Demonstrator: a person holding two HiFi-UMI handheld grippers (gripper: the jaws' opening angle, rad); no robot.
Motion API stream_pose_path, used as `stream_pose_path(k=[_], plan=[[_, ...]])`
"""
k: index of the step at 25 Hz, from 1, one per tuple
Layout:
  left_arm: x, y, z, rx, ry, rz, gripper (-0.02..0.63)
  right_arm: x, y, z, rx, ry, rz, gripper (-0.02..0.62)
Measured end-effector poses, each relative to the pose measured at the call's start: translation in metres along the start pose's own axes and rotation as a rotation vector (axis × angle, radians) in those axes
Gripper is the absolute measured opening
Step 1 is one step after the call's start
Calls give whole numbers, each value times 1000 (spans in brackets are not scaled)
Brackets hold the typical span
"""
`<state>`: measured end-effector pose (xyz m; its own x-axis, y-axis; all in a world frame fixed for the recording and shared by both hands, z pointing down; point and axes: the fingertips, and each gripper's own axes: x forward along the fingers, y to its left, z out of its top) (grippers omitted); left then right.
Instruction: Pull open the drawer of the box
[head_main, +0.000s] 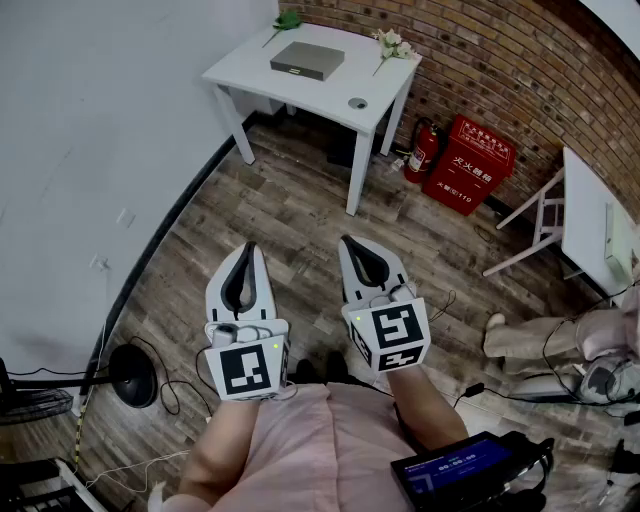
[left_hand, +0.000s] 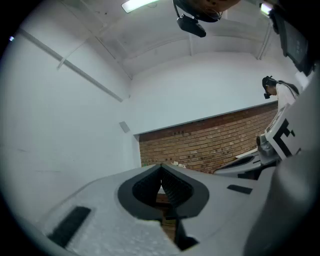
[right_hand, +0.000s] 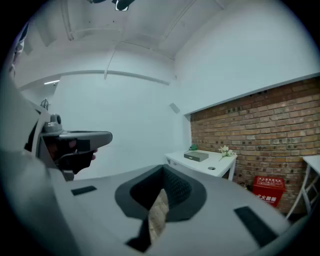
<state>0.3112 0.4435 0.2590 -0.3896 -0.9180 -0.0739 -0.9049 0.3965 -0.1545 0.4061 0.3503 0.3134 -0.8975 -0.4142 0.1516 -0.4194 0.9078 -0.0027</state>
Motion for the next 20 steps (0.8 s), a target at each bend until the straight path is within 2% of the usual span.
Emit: stream_pose_path(k=[12,18,19,20], plan=[[6,-11,-5,10,15,22,7,4,-7,-8,4,4,44,3],[10,-5,-12,11,25,77,8,10,-19,-7,20,-35,51,7],[11,-3,-13,7,25,82,18,13,-19,-6,20,-37,57,86],[14,-2,-14,1,27,85,64,17,-20,-5,19,-36,61,137]])
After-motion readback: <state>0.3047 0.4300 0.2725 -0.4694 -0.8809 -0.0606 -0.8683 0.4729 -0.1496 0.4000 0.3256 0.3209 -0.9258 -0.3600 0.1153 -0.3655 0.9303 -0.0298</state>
